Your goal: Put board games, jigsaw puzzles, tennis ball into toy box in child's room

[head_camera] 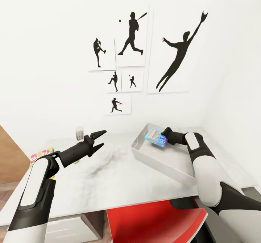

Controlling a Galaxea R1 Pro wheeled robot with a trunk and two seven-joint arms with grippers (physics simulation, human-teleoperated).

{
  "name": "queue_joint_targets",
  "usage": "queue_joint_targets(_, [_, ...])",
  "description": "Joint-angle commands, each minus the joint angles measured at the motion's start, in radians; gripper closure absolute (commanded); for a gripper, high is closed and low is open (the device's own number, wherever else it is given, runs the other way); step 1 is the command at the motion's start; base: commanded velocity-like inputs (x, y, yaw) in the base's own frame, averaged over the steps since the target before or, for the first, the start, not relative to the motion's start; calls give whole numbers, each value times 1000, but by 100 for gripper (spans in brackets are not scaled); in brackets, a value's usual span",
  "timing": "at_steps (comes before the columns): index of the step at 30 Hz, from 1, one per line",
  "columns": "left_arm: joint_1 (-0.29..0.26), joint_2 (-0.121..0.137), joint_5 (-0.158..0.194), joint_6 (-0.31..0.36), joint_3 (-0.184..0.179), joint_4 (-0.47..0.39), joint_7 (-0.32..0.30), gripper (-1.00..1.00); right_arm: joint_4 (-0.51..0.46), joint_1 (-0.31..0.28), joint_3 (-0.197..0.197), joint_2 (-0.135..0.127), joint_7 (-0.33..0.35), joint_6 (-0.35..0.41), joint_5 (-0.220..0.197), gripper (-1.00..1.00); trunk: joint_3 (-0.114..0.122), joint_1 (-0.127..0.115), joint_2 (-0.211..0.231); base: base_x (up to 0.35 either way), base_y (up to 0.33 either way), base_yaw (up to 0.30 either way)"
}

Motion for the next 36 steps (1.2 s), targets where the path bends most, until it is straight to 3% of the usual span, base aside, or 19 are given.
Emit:
queue_joint_targets(1, [-1,0,12,5,1,-1,4,-100,-1,-2,-9,2,9,6,5,100,-3,1,-2,0,0,0])
queue_joint_targets(36, [-2,-2,19,8,1,0,-23,-100,-1,-4,-9,2,9,5,5,100,-52,1,-2,0,0,0])
